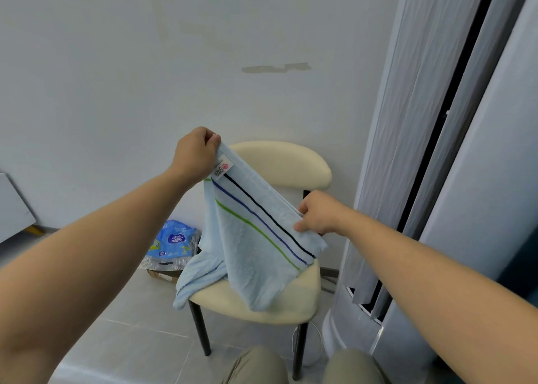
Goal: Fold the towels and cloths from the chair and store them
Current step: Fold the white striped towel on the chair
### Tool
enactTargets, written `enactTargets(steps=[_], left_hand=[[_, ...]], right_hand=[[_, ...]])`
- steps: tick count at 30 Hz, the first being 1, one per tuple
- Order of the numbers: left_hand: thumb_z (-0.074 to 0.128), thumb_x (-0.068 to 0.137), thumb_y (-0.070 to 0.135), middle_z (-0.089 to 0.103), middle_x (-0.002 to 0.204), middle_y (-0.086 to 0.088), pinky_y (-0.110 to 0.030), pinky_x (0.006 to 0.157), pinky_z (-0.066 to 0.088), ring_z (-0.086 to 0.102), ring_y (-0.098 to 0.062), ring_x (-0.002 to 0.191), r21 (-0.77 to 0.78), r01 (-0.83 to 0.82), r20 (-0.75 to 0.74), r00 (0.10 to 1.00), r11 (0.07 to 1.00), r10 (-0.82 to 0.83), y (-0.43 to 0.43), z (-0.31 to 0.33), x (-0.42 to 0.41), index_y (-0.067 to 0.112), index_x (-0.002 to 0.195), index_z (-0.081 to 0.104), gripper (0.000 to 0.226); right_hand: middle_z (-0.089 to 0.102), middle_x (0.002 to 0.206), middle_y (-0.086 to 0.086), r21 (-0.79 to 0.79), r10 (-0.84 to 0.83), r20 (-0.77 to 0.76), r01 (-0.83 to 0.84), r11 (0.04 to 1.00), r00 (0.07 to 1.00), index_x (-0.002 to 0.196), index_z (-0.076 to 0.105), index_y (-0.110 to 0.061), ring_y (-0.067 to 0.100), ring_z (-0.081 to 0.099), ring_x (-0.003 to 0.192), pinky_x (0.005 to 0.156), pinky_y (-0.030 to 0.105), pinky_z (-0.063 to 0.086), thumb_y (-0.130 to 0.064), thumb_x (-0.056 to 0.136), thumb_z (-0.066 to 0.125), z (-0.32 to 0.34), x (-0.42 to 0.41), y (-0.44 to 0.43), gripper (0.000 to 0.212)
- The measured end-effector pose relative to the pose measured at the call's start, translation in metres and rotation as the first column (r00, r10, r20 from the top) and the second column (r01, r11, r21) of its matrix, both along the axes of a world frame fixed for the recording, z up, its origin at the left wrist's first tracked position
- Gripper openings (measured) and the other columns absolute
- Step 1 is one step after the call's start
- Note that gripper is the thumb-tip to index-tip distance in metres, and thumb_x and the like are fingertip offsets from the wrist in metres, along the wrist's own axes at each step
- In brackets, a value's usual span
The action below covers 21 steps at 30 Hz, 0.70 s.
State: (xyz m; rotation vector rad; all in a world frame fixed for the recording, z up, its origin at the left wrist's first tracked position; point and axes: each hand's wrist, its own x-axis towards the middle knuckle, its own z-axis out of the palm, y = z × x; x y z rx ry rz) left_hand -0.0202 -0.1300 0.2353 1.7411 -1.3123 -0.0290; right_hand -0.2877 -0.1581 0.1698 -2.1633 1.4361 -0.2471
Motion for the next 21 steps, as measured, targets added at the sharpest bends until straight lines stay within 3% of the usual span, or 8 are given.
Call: enactTargets(steps=[2, 5, 8, 13, 15, 18, 21], left_hand=[[0.044, 0.104, 0.03, 0.06, 0.095, 0.0, -0.032, 0.074, 0.04, 0.054, -0.019, 0.089, -0.001, -0.014, -0.007, 1.0, 1.0, 0.014, 0.0, -0.001, 0.004, 0.013, 0.102, 0.06, 0.023], [0.044, 0.104, 0.029, 0.06, 0.098, -0.002, -0.033, 0.076, 0.04, 0.054, -0.02, 0.091, 0.009, -0.043, -0.018, 0.999, 0.999, 0.043, 0.001, -0.002, 0.01, 0.012, 0.104, 0.061, 0.024], [0.044, 0.104, 0.029, 0.061, 0.1, -0.002, -0.031, 0.074, 0.039, 0.054, -0.019, 0.09, 0.009, -0.059, -0.058, 0.997, 0.998, 0.059, 0.001, -0.003, 0.016, 0.012, 0.104, 0.06, 0.024], [0.044, 0.104, 0.03, 0.061, 0.102, -0.005, -0.033, 0.073, 0.044, 0.056, -0.021, 0.091, 0.018, -0.064, -0.108, 0.992, 0.998, 0.066, 0.001, -0.007, 0.026, 0.014, 0.103, 0.059, 0.022], [0.044, 0.104, 0.031, 0.062, 0.1, -0.005, -0.036, 0.075, 0.046, 0.057, -0.023, 0.092, 0.021, -0.071, -0.107, 0.992, 0.997, 0.073, 0.002, -0.009, 0.028, 0.012, 0.104, 0.06, 0.025], [0.045, 0.104, 0.032, 0.063, 0.098, -0.005, -0.033, 0.071, 0.044, 0.057, -0.022, 0.088, 0.03, -0.073, -0.099, 0.992, 0.997, 0.076, 0.004, -0.013, 0.032, 0.011, 0.104, 0.061, 0.026], [0.048, 0.103, 0.032, 0.063, 0.097, -0.003, -0.027, 0.061, 0.042, 0.056, -0.019, 0.083, 0.035, -0.034, -0.089, 0.995, 0.999, 0.037, 0.007, -0.015, 0.036, 0.013, 0.104, 0.062, 0.023]], right_hand=[[0.053, 0.065, 0.007, -0.018, 0.003, -0.045, -0.004, 1.0, 0.999, 0.072, 0.065, -0.005, 0.02, 0.051, 0.06, 0.06, 0.035, 0.05, -0.022, 0.082, 0.079, 0.001, -0.003, -0.002, 0.024], [0.059, 0.065, 0.009, 0.001, -0.006, -0.07, 0.006, 1.0, 0.998, 0.072, 0.063, -0.006, 0.023, 0.059, 0.057, 0.062, 0.036, 0.057, -0.023, 0.083, 0.078, 0.0, -0.009, -0.009, 0.025], [0.074, 0.081, 0.015, 0.064, 0.0, -0.064, 0.004, 0.998, 0.998, 0.09, 0.071, 0.002, 0.025, 0.075, 0.069, 0.069, 0.039, 0.064, -0.017, 0.089, 0.073, 0.002, -0.017, -0.013, 0.019], [0.075, 0.082, 0.016, 0.01, 0.014, -0.153, -0.013, 1.0, 0.988, 0.096, 0.071, -0.002, 0.024, 0.076, 0.076, 0.069, 0.036, 0.063, -0.008, 0.092, 0.062, 0.01, -0.024, -0.017, 0.01], [0.074, 0.085, 0.02, -0.056, 0.011, -0.213, -0.023, 0.998, 0.977, 0.096, 0.072, 0.002, 0.03, 0.071, 0.073, 0.062, 0.035, 0.058, -0.002, 0.091, 0.057, 0.014, -0.025, -0.022, 0.016], [0.066, 0.084, 0.016, -0.176, 0.001, -0.358, -0.068, 0.982, 0.934, 0.09, 0.068, 0.002, 0.027, 0.056, 0.074, 0.051, 0.024, 0.038, 0.0, 0.09, 0.051, 0.021, -0.025, -0.026, 0.017], [0.06, 0.088, 0.011, -0.246, -0.014, -0.471, -0.116, 0.962, 0.882, 0.092, 0.065, -0.005, 0.026, 0.053, 0.078, 0.056, 0.026, 0.036, -0.003, 0.093, 0.051, 0.028, -0.026, -0.03, 0.014]])
